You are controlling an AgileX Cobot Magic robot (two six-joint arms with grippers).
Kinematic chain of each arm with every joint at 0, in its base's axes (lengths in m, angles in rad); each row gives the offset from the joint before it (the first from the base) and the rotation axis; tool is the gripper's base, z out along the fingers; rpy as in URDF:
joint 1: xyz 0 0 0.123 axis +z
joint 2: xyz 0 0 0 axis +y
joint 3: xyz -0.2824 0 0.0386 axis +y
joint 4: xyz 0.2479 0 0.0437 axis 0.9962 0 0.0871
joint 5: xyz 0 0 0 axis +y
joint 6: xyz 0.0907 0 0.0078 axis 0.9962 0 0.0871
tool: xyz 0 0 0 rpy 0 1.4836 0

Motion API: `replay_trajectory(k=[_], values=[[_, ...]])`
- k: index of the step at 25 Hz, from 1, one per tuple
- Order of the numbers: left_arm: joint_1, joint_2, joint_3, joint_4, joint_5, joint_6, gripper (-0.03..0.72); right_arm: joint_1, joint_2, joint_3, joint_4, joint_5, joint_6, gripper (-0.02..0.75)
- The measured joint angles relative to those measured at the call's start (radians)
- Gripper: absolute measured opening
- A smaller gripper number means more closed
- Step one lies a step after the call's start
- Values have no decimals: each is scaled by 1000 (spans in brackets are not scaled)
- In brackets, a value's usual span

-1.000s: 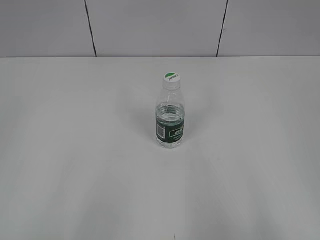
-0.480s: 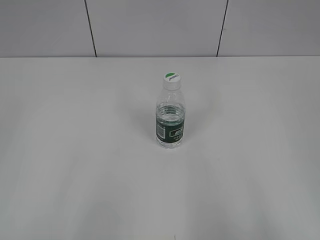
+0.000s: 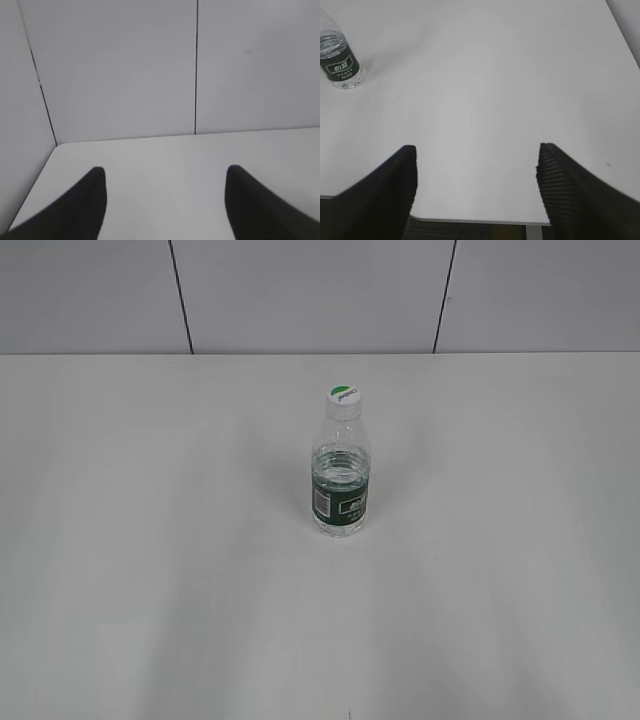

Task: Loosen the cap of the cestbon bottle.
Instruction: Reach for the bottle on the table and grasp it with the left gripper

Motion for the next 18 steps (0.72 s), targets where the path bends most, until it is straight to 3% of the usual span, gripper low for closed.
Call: replay_trajectory(k=[5,18], values=[[0,173,87,-8,-300,0,455,0,0,0,0,0,0,569],[0,860,95,-7,-934,-7,454,0,0,0,0,0,0,569]])
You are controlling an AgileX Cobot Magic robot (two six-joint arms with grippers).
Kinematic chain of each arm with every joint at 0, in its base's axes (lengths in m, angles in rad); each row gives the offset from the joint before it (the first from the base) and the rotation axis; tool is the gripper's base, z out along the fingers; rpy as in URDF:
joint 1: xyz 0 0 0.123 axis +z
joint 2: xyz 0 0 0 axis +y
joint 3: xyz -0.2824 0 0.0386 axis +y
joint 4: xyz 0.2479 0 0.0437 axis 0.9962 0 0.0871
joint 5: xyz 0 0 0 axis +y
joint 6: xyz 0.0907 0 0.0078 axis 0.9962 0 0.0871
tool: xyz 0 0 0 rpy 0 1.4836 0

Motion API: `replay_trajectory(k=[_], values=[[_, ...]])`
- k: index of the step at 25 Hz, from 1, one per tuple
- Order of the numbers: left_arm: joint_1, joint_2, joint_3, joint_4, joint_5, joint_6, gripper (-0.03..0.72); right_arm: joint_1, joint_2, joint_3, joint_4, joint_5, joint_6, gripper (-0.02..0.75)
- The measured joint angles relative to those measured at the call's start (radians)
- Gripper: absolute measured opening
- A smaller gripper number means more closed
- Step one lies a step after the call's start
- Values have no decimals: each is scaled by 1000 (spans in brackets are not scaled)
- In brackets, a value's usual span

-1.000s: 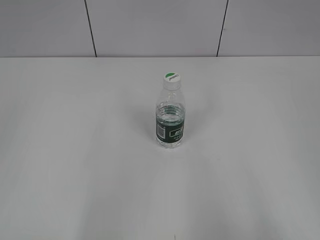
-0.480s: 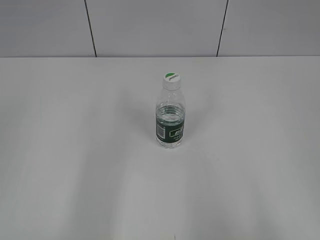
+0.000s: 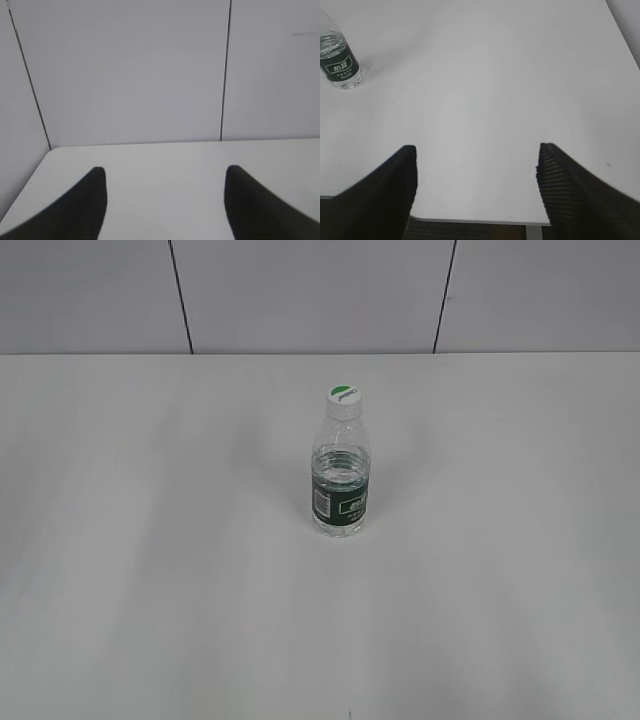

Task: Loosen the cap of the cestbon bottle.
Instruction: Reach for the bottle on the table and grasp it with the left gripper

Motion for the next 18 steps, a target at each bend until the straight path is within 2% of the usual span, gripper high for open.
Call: replay_trajectory(k=[3,9,13,18], values=[[-14,135,0,58,-131,-29,454,0,0,0,0,0,0,569],[-89,391,-1,209,-394,-49,454,0,0,0,0,0,0,569],[-97,567,-1,336,-570,-98,454,0,0,0,0,0,0,569],[-97,746,-58,548,-613,-108,454,0,0,0,0,0,0,569]])
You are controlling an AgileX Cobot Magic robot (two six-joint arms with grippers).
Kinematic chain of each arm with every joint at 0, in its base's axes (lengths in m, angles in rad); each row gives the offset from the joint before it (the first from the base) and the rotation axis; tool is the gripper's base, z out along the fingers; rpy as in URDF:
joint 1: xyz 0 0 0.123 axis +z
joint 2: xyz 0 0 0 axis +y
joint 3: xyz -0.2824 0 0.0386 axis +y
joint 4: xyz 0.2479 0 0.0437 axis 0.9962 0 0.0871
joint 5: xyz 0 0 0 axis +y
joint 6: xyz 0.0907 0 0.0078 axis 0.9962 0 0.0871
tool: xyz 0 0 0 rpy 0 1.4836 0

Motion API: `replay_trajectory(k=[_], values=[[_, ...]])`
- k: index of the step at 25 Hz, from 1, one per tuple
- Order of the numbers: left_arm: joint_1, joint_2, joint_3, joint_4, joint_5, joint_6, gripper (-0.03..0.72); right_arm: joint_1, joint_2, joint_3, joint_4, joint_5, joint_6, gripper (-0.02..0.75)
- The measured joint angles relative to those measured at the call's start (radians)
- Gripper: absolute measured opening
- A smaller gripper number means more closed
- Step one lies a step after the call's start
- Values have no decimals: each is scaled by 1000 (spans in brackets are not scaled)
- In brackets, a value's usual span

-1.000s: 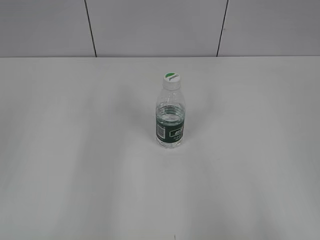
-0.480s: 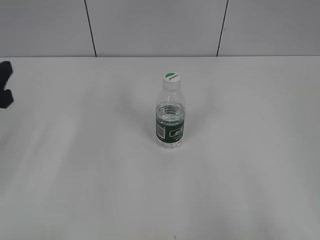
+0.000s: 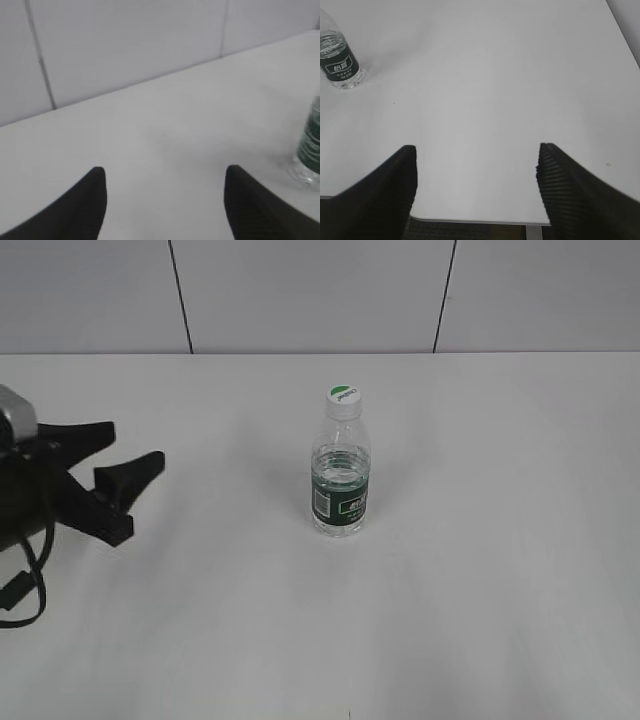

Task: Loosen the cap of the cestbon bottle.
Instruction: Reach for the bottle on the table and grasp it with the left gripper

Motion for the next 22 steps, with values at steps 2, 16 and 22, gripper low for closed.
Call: replay_trajectory(k=[2,16,22], values=[[0,48,-42,106,-4,-1,454,0,0,0,0,0,0,569],[-7,221,-422,684,12,-338,600,0,0,0,0,0,0,569],[-22,269,-529,738,18,-435,596,0,0,0,0,0,0,569]])
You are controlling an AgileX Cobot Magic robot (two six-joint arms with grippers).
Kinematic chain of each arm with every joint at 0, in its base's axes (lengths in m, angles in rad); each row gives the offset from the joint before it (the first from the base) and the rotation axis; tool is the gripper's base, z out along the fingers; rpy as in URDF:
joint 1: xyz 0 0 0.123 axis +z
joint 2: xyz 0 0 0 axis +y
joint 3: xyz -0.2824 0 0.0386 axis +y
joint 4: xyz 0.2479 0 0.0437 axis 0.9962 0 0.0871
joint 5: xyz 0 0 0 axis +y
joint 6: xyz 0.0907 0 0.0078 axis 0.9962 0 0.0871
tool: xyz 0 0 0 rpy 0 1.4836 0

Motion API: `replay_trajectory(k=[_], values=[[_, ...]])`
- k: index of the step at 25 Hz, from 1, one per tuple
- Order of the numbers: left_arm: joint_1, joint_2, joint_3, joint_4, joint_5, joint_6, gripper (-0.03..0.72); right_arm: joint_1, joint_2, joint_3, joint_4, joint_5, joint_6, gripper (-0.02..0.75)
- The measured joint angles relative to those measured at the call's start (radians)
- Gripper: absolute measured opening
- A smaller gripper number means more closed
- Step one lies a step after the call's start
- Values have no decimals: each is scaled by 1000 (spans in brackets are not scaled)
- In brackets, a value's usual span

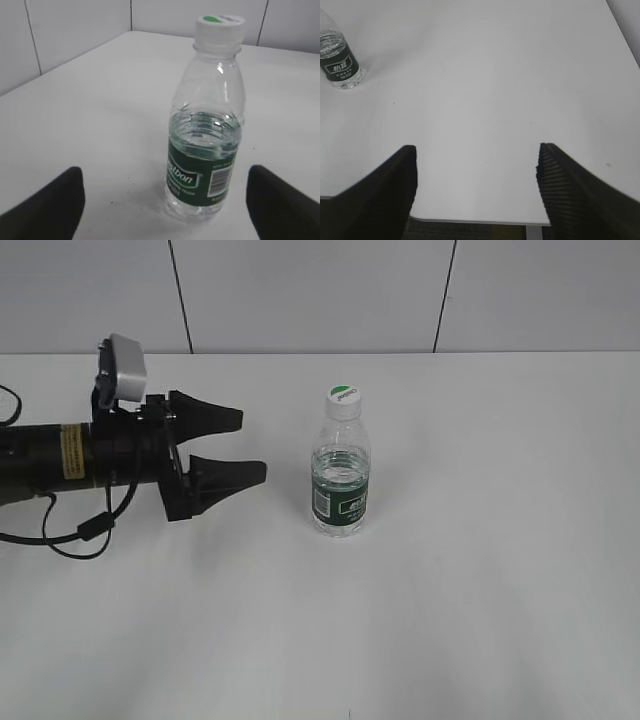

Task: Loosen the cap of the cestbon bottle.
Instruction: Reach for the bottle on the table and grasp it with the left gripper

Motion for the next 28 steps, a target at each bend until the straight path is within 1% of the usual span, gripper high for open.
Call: replay_trajectory(k=[6,16,22,25,28], values=[[-74,59,-57,15,43,-9,590,0,0,0,0,0,0,569],[-155,155,-191,16,58,-10,591,0,0,0,0,0,-1,569],[-208,183,-236,14,112,-11,591,0,0,0,0,0,0,569],[-223,198,-239,-6,129,-11,591,0,0,0,0,0,0,569],[-227,215,-240,-49,133,-12,591,0,0,0,0,0,0,569]])
